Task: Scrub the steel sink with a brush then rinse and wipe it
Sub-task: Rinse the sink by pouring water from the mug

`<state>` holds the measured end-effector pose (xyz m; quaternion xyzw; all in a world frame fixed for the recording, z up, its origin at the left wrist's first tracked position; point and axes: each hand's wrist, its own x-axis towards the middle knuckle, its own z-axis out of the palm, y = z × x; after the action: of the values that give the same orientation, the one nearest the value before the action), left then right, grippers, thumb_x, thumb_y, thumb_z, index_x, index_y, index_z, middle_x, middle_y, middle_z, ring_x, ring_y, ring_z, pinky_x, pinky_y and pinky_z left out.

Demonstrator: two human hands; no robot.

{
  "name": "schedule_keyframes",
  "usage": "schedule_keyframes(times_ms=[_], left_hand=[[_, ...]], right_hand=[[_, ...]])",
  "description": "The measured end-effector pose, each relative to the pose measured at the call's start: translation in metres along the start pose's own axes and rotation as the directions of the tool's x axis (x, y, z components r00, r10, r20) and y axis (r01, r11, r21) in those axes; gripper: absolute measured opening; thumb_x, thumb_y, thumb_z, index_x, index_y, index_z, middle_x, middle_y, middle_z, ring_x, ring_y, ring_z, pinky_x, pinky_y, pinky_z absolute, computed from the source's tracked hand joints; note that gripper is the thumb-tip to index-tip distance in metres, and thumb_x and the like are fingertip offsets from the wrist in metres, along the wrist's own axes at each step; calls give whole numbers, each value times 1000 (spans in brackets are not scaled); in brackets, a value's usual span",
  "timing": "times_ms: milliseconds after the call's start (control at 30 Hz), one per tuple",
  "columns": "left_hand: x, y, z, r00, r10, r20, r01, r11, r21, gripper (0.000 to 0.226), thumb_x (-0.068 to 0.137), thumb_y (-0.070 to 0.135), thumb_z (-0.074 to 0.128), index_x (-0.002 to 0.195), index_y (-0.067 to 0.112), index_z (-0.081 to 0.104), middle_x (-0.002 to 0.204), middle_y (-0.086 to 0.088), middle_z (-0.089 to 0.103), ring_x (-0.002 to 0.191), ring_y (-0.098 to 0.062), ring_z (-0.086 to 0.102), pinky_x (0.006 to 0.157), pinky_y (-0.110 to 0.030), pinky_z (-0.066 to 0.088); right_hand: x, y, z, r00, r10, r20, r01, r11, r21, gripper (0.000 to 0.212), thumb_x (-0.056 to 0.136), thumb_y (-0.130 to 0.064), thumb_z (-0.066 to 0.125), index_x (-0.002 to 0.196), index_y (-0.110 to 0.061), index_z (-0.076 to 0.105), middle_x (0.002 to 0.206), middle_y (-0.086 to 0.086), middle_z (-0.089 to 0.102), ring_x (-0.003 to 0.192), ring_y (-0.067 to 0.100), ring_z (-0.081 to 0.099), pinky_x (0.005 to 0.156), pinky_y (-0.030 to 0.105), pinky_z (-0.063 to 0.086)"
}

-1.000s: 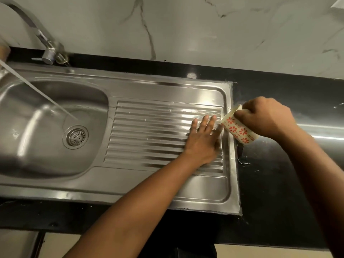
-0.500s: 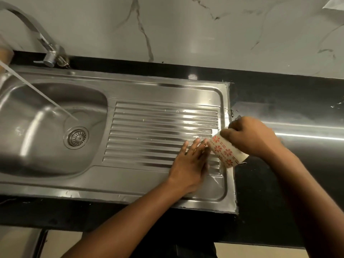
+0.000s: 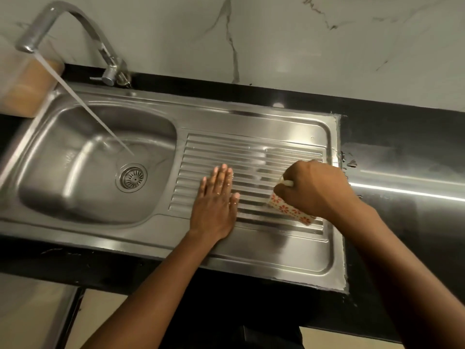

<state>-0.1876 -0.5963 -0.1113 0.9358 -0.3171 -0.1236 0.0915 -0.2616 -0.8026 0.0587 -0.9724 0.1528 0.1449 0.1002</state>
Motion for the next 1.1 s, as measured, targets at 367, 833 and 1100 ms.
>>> schedule_keyframes(times_ms=[367, 833, 1100], left_hand=[[-40, -119, -47, 985, -139, 99, 148, 986, -83, 68, 111, 45, 23, 168, 14, 4, 177, -4, 2, 163, -18, 1, 131, -37, 3], [-37, -244, -142, 962, -265, -64, 206, 862, -464, 35, 109, 37, 43, 129, 21, 66, 125, 0, 71, 117, -20, 64, 95, -34, 50], [-31, -293, -183, 938, -330, -110, 225, 816, -532, 35, 111, 45, 39, 97, 25, 63, 91, 4, 71, 83, -13, 66, 67, -24, 45]], right_hand=[[38, -62, -1, 982, 148, 121, -191, 768, 612, 20, 97, -27, 65, 88, -17, 78, 96, 2, 77, 82, 20, 70, 70, 37, 57], [114, -240, 7, 990, 31, 141, -144, 201, 969, 27, 98, -7, 60, 72, -6, 63, 92, 8, 75, 110, 25, 69, 93, 37, 61], [163, -326, 17, 998, -26, 62, -58, 144, 988, 19, 103, -13, 59, 111, -3, 73, 112, 8, 77, 111, 24, 72, 97, 40, 60]])
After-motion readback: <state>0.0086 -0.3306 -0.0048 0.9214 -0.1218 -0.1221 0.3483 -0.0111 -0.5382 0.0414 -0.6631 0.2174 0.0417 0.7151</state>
